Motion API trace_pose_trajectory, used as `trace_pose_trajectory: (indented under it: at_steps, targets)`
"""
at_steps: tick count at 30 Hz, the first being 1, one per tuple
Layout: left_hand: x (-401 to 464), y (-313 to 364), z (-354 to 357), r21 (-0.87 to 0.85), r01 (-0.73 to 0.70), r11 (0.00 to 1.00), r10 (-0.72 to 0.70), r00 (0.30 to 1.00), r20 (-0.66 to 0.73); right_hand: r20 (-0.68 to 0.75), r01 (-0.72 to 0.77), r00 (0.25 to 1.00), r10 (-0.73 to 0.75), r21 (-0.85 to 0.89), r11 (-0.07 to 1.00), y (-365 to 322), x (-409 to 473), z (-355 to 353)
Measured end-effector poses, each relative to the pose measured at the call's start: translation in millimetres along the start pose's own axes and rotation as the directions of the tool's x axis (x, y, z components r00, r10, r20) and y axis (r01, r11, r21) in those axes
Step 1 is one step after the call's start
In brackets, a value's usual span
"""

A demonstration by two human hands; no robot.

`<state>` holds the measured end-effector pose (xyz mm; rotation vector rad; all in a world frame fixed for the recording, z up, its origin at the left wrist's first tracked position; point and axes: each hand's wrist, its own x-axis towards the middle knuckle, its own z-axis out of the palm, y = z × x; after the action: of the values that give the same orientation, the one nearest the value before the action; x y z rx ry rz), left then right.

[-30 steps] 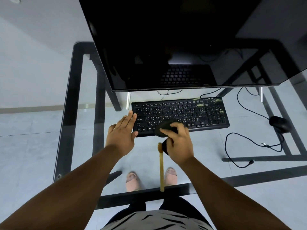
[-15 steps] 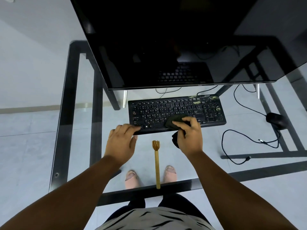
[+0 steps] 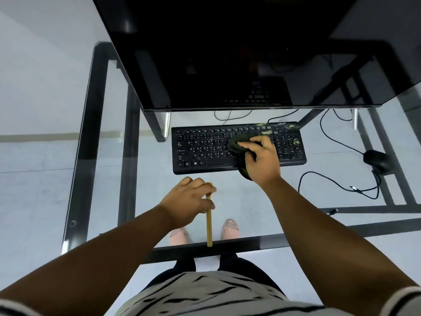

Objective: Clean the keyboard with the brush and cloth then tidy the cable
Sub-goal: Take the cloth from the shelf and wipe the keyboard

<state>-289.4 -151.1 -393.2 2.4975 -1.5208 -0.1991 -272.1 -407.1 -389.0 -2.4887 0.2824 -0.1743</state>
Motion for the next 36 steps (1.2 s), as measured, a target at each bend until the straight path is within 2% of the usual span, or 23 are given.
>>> trace_pose_trajectory:
  at_steps: [5,10,14,20,23,26,28,32,36]
  targets:
    - [5.9,7.2,4.8,0.025,0.018,1.000,-0.018,0.999,-0.036,0.033,0.029,0.999,-0.030,0.042,0.999,4.8,4.6,-5.2]
    - [18.0,20.9,8.3,-0.027,0.234,0.972,-0.235,0.961,-0.146,0.073,0.030,0.997,-0.036,0.083,0.996,5.9,6.3,-9.6]
    - [24.0,26.2,12.1,-0.067,0.346,0.936,-0.351,0.928,-0.126,0.084,0.042,0.995,-0.050,0.092,0.995,6.6,6.2,-10.9]
    - [21.6,27.2,16.1,-0.102,0.337,0.936,-0.348,0.930,-0.116,0.086,0.065,0.994,-0.073,0.089,0.994,12.5,8.1,-10.7]
    - [21.4,19.0,4.4,-0.176,0.457,0.872,-0.487,0.851,-0.199,0.084,0.113,0.990,-0.117,0.042,0.993,13.3,6.3,-13.5]
    - [21.5,-5.1,-15.8,-0.315,0.618,0.720,-0.691,0.679,-0.247,0.135,0.279,0.953,-0.271,-0.043,0.959,14.9,1.1,-21.9]
    - [18.7,-27.2,-25.3,-0.337,0.685,0.646,-0.757,0.631,-0.170,0.243,0.412,0.894,-0.377,-0.111,0.905,16.4,-2.2,-24.3]
    - [12.6,-64.4,-34.0,-0.217,0.700,0.681,-0.707,0.705,0.057,0.371,0.578,0.790,-0.488,-0.187,0.794,2.5,-4.5,-17.0]
    - [15.5,-83.3,-38.3,-0.166,0.670,0.724,-0.650,0.742,0.164,0.428,0.682,0.703,-0.568,-0.179,0.709,-32.6,-0.7,5.5]
